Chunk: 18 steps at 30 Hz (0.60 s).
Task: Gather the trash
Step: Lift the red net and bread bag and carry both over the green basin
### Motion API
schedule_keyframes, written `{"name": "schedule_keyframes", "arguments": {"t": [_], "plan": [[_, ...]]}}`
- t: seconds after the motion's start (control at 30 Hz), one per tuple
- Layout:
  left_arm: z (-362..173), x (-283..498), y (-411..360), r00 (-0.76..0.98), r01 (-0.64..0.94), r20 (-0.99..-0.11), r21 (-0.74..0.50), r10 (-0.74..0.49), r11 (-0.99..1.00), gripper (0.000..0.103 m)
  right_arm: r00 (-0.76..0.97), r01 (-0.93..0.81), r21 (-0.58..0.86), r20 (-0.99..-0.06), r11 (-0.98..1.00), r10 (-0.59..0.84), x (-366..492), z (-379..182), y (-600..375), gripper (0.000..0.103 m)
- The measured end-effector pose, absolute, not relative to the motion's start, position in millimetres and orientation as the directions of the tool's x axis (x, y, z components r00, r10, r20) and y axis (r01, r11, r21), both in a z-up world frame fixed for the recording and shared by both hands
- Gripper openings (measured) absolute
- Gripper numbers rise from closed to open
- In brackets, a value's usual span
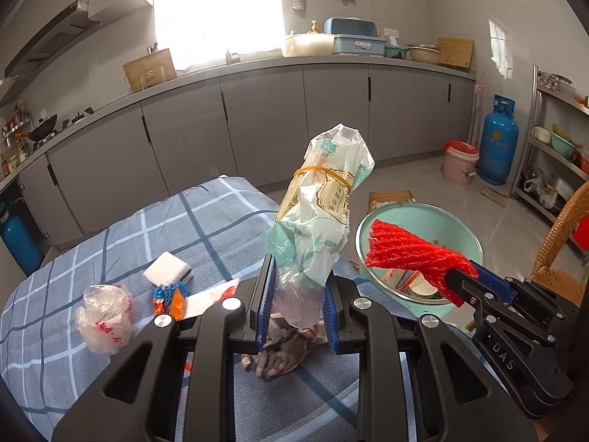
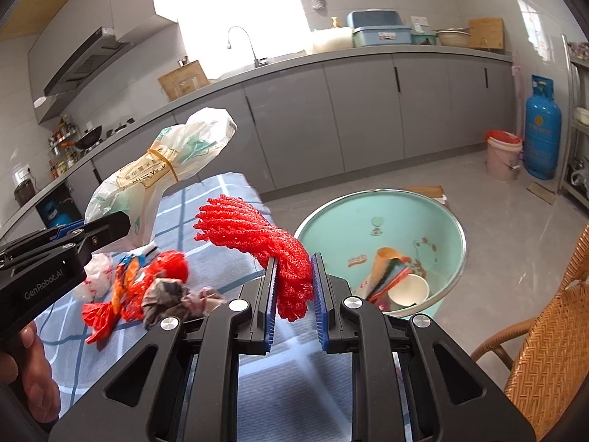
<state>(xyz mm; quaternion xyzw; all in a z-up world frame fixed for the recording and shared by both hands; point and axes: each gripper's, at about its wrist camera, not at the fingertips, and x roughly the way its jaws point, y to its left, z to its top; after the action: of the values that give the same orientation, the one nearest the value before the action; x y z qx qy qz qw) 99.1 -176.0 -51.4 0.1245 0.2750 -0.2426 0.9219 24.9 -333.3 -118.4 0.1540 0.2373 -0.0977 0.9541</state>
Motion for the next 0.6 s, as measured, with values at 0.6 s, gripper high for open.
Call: {"name": "schedule_keyframes", "arguments": {"t": [0.6], "plan": [[-63,113,-245,0.671,0.582,-0.602,0.065,-0.433,0.811,0.024,0.842,0.374,0.242,-0.494,0.895,-0.218,36,-118,-390,0.019]]}}
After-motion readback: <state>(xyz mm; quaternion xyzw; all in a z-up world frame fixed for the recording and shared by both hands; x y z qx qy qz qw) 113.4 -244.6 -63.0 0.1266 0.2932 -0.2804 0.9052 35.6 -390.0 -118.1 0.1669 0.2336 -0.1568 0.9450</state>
